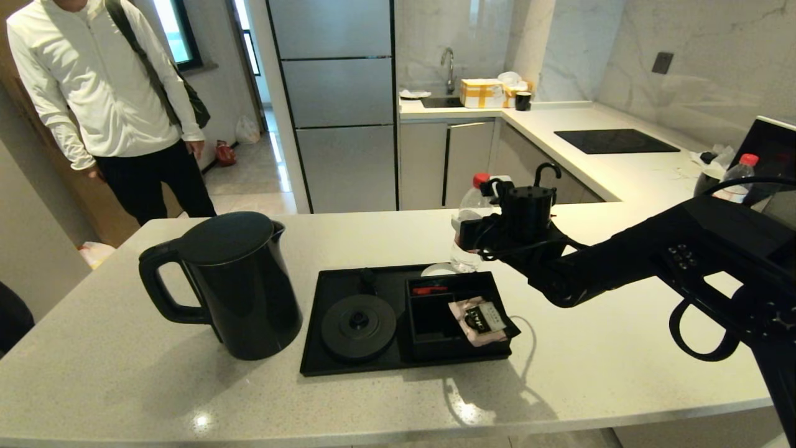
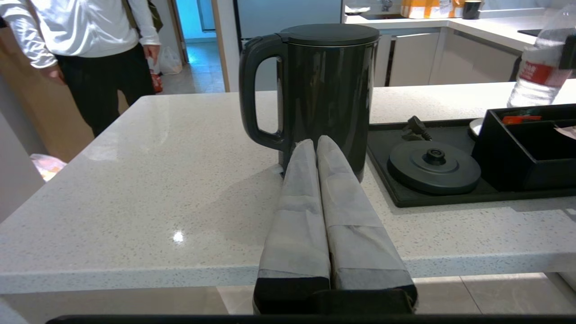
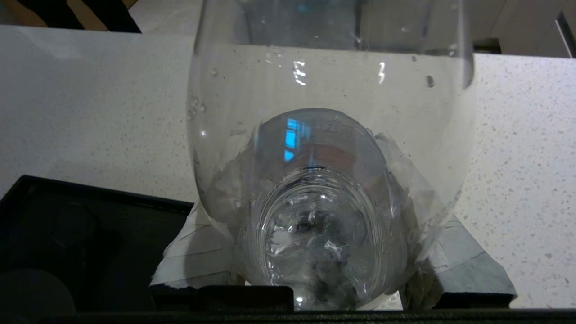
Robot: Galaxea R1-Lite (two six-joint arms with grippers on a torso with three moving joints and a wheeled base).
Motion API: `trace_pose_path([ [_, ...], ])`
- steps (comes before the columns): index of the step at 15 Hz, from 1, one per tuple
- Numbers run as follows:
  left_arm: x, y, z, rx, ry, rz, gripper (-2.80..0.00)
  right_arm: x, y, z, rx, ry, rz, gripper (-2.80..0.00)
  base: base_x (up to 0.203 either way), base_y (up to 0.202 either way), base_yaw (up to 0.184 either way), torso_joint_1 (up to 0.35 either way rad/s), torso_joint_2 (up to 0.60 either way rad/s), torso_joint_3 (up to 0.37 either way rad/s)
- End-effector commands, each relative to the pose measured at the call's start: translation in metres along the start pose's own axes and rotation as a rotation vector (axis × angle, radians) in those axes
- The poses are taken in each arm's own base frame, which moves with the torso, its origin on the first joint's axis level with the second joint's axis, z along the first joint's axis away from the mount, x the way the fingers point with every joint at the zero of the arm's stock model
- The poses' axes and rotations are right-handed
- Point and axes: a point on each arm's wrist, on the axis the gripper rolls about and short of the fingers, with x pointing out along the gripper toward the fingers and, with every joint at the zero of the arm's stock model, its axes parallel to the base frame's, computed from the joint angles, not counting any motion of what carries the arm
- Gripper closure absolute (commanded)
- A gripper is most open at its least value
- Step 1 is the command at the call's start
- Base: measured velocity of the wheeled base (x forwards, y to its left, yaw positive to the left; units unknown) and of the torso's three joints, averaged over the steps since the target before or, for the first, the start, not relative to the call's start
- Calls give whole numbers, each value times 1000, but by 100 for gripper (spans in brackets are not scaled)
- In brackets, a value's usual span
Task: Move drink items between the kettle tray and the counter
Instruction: Return the bottled water to its original position
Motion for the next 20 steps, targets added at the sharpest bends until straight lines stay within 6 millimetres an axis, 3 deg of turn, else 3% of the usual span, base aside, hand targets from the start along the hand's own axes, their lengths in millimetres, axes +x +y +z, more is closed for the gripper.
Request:
trace_pose_path([
  [1, 1, 0, -11, 0, 39, -1, 0, 1, 5, -6, -2, 10, 10, 0, 0, 0, 0, 0, 0, 0],
  [20, 1, 0, -11, 0, 39, -1, 0, -1, 22, -27, -17, 65, 40, 0, 0, 0, 0, 0, 0, 0],
])
